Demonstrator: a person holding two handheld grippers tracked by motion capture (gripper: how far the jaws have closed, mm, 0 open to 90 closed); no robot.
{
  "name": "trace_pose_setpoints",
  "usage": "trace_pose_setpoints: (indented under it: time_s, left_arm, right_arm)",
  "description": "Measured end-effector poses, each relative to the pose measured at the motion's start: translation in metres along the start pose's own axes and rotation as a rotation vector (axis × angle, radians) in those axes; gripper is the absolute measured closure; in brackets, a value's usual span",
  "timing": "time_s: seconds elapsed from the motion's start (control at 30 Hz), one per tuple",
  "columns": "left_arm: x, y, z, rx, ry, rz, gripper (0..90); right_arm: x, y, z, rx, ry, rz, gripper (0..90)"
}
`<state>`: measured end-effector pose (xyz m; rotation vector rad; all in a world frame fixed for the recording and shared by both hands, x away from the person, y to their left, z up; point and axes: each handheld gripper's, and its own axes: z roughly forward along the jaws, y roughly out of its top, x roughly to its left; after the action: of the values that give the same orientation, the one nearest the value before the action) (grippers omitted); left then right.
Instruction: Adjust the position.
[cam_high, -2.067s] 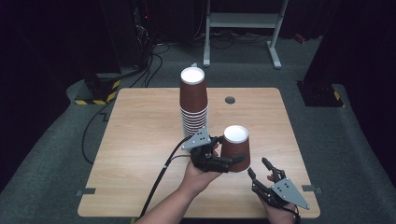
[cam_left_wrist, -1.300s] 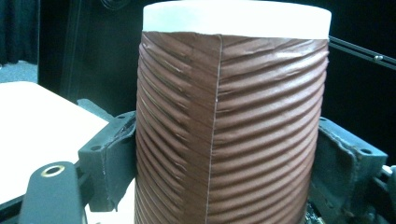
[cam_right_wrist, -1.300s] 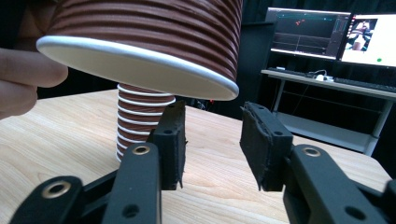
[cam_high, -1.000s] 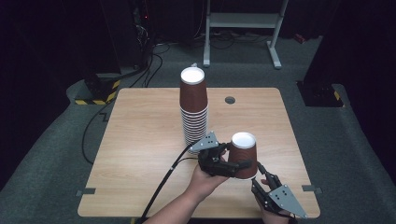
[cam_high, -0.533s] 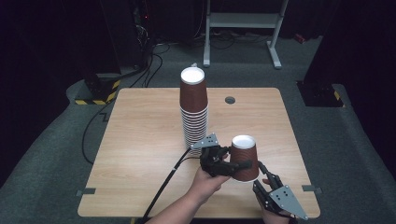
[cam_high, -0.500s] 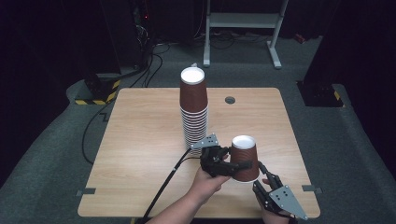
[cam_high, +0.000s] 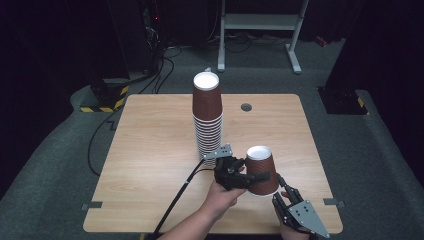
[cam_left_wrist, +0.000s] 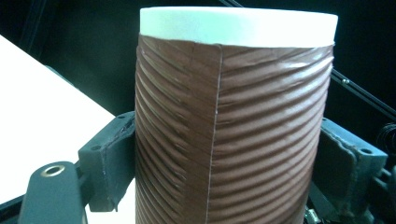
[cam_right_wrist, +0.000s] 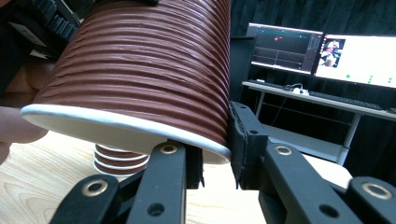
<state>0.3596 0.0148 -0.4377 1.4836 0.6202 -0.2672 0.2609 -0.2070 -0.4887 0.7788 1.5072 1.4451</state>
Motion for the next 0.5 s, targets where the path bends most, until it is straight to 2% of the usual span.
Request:
trace_pose_setpoints:
  time_s: [0.4,0.5]
  left_arm:
    - [0.0003,0.0005,0.0003,0.005,-0.003,-0.004,17.1]
    - [-0.0005,0.0015,0.0,0.008,0.002,0.011,17.0]
  right_arm:
    - [0.001,0.0012,-0.0006,0.005,-0.016,-0.02,77.9]
    - [0.0012,0.0016,-0.0007,0.005,-0.018,-0.024,78.4]
